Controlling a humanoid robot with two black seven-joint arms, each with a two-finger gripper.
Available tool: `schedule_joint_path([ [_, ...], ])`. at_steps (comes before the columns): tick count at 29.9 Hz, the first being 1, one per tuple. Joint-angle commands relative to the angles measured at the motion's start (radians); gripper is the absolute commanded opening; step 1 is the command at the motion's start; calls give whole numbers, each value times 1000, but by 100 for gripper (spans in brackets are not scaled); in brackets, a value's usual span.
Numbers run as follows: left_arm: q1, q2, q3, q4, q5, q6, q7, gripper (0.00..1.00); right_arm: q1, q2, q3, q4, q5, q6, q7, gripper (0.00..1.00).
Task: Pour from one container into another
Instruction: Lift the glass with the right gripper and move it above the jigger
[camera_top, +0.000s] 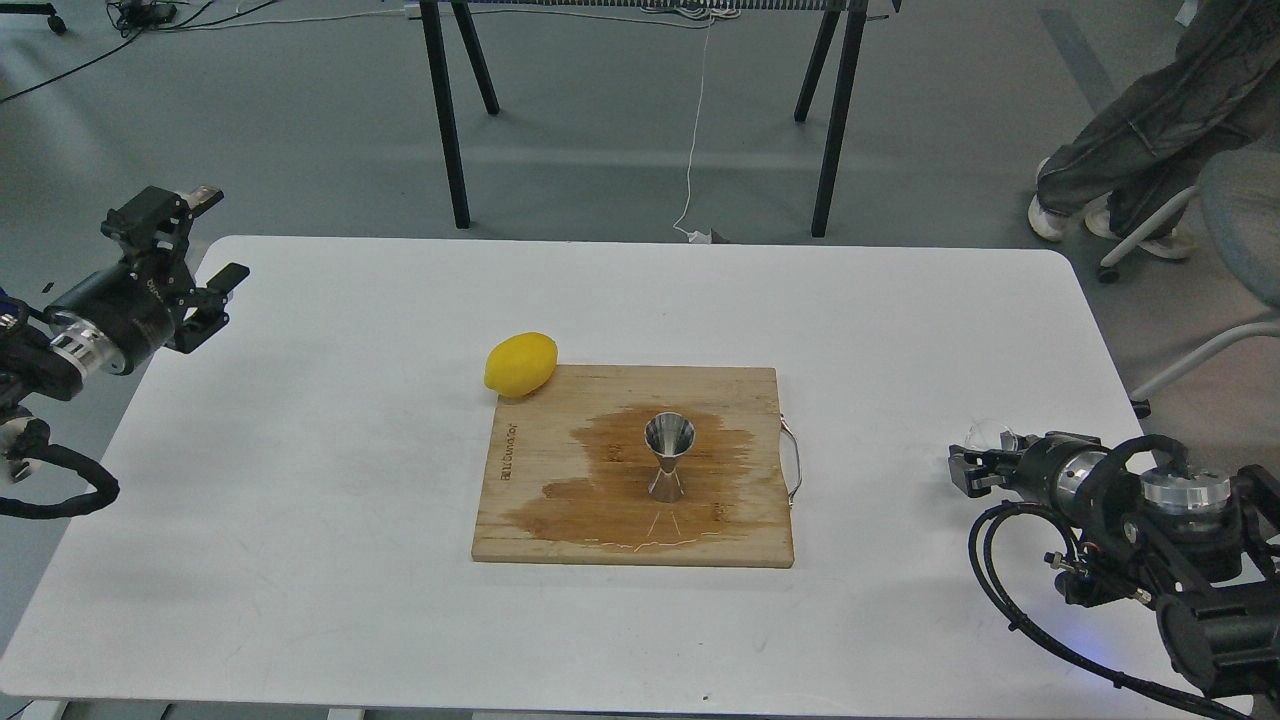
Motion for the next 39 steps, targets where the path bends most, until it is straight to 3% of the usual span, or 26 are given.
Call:
schedule_joint_path([
  [1, 0, 0, -1, 0, 0, 0, 0, 97, 0, 1, -16, -2, -4, 0, -1, 30],
  [11, 0, 0, -1, 0, 0, 0, 0, 97, 20, -2, -16, 50, -5, 0, 0, 27],
  [19, 0, -20, 0, 0, -2, 0, 0, 97, 245, -36, -37, 163, -145, 0, -24, 26],
  [27, -2, -28, 0, 0, -3, 0, 0, 97, 604, -70, -525, 310, -186, 0, -44, 26],
  [39, 0, -34, 0, 0, -3, 0, 0, 97, 768, -94, -862, 516, -309, 0, -102, 26],
])
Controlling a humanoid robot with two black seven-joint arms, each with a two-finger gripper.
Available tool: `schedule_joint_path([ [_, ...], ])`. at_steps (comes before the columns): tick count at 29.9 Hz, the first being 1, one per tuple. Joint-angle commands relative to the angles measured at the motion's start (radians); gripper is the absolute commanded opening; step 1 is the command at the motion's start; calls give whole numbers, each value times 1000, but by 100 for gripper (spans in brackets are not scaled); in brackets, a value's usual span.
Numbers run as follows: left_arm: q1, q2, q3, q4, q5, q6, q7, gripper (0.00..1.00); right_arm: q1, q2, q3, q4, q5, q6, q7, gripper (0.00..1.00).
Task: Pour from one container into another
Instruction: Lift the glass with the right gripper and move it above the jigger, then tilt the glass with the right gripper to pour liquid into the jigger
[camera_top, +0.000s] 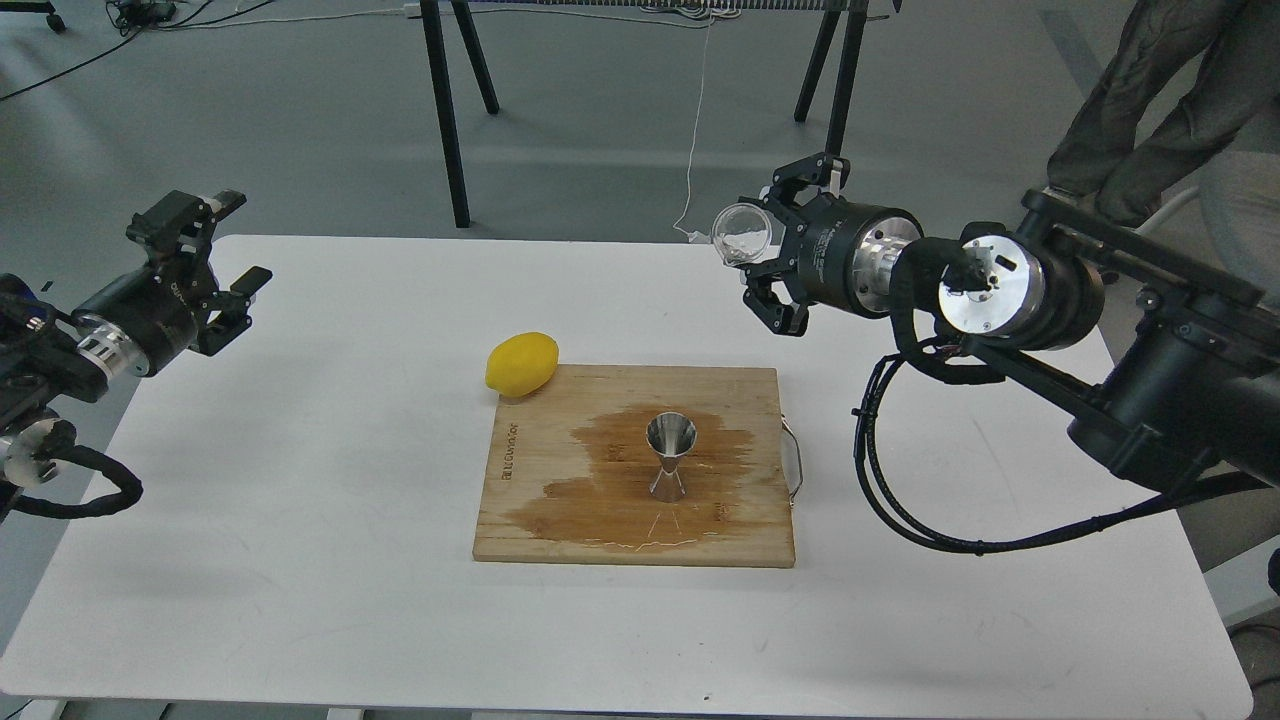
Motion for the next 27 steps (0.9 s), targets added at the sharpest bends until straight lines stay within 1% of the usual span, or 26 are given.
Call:
schedule_joint_path([
  [1, 2, 0, 0, 0, 0, 0, 0, 97, 7, -13, -86, 62, -60, 0, -17, 26],
  [8, 6, 0, 0, 0, 0, 0, 0, 97, 2, -32, -189, 115, -273, 0, -20, 25],
  [13, 8, 0, 0, 0, 0, 0, 0, 97, 4, -35, -224, 117, -403, 0, -20, 25],
  [18, 8, -2, 0, 0, 0, 0, 0, 97, 7, -16, -246, 114, -431, 0, -18, 25],
  [23, 11, -3, 0, 0, 0, 0, 0, 97, 8, 51, -286, 106, -439, 0, -15, 25],
  [27, 12, -2, -2, 0, 0, 0, 0, 97, 8, 73, -306, 100, -479, 0, -8, 25],
])
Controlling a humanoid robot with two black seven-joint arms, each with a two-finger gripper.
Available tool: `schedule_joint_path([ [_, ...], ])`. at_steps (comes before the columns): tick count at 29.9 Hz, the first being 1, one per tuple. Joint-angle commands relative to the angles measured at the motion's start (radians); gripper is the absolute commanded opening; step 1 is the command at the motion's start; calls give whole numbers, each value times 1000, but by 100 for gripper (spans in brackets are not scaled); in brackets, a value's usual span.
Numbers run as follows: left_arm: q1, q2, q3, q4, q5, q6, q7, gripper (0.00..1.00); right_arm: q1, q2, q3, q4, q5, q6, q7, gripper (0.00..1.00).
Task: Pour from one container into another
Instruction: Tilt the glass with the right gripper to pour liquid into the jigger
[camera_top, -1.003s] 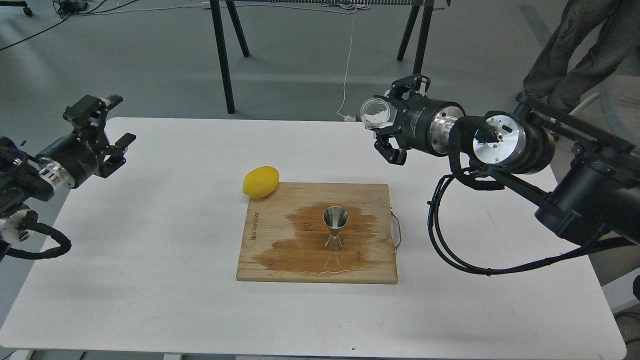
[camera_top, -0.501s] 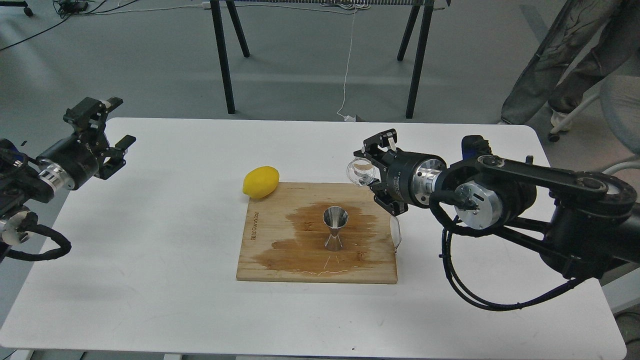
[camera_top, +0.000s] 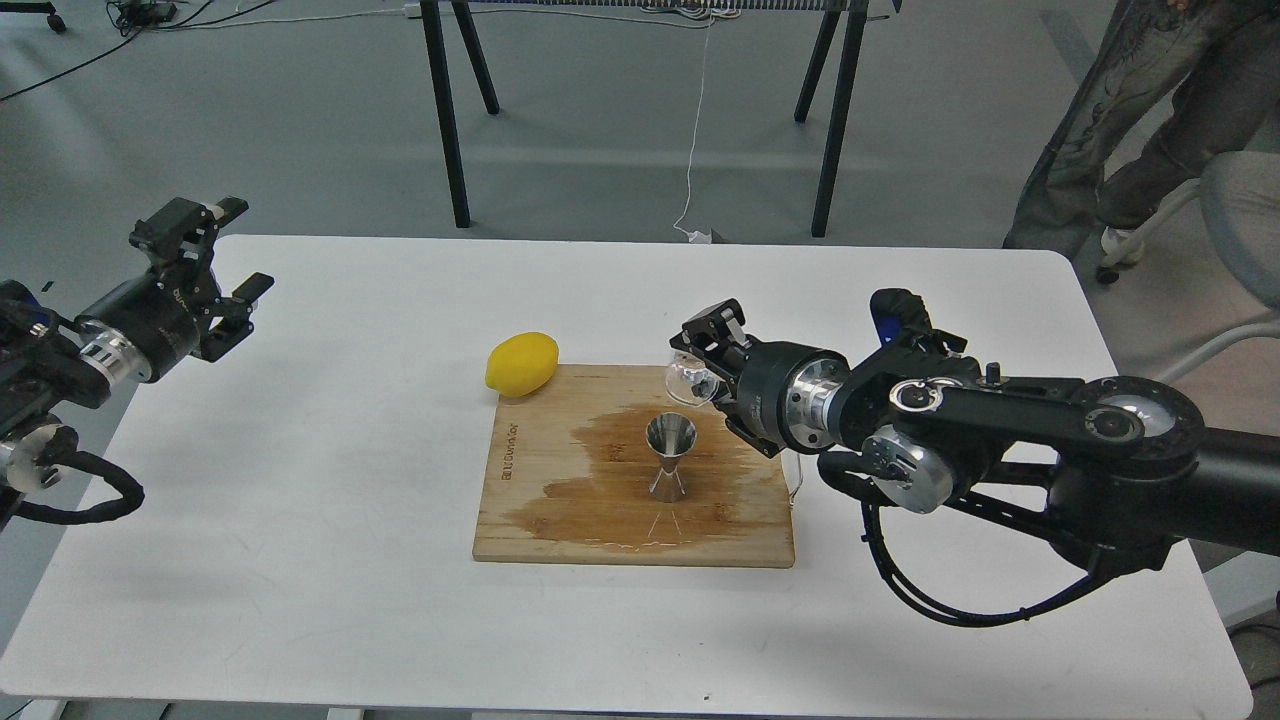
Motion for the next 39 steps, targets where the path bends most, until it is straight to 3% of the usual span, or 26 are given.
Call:
schedule_joint_path([
  [1, 1, 1, 0, 0, 0, 0, 0, 97, -1, 19, -15, -6, -47, 0, 4, 25],
  [22, 0, 4, -2, 0, 0, 0, 0, 97, 19, 22, -101, -6, -268, 0, 69, 25],
  [39, 0, 8, -2, 0, 0, 0, 0, 97, 19, 22, -148, -11, -375, 0, 92, 25],
])
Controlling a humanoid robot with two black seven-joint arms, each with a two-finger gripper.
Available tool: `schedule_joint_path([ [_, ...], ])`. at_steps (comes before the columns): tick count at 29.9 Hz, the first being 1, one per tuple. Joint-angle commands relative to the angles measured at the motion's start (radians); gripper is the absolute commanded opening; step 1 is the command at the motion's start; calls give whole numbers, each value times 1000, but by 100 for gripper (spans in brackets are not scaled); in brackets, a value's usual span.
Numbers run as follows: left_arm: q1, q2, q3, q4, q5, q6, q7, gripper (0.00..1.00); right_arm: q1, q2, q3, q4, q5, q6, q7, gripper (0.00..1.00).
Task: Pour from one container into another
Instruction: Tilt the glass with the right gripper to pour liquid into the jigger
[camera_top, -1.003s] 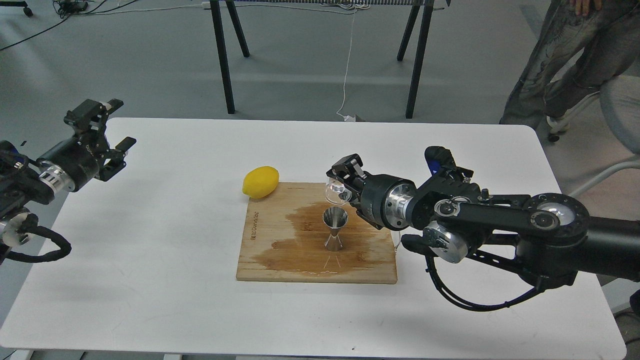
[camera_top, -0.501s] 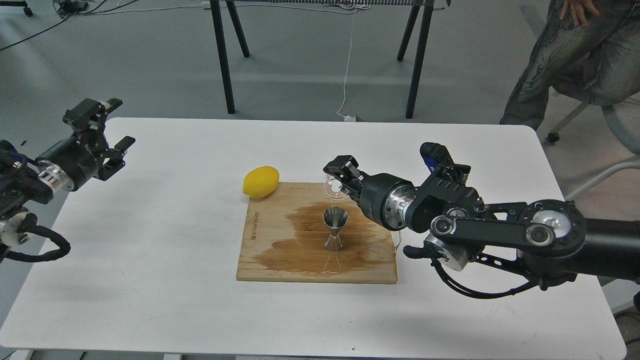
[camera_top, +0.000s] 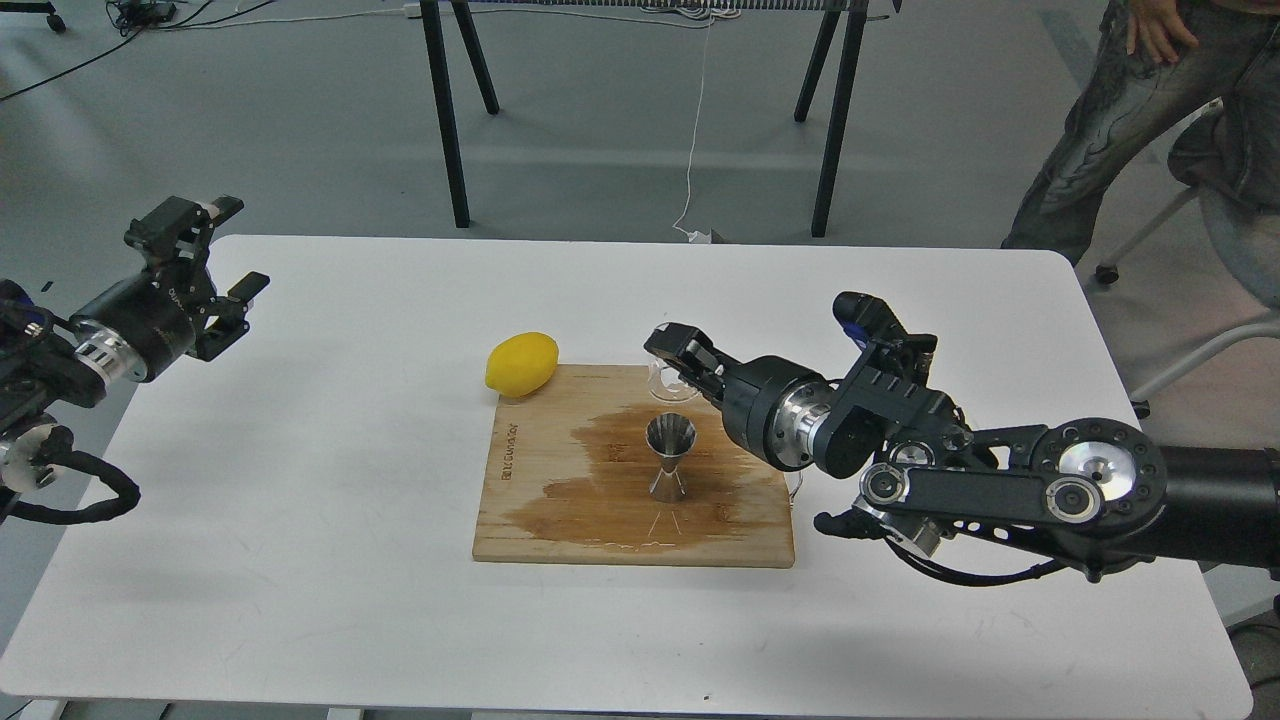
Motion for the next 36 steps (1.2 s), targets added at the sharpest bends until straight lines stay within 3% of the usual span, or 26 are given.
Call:
schedule_joint_path([
  [1, 0, 1, 0, 0, 1, 0, 0, 97, -1, 1, -9, 0, -36, 0, 10, 25],
  [36, 0, 10, 0, 0, 1, 0, 0, 97, 1, -9, -68, 0, -211, 0, 110, 24],
])
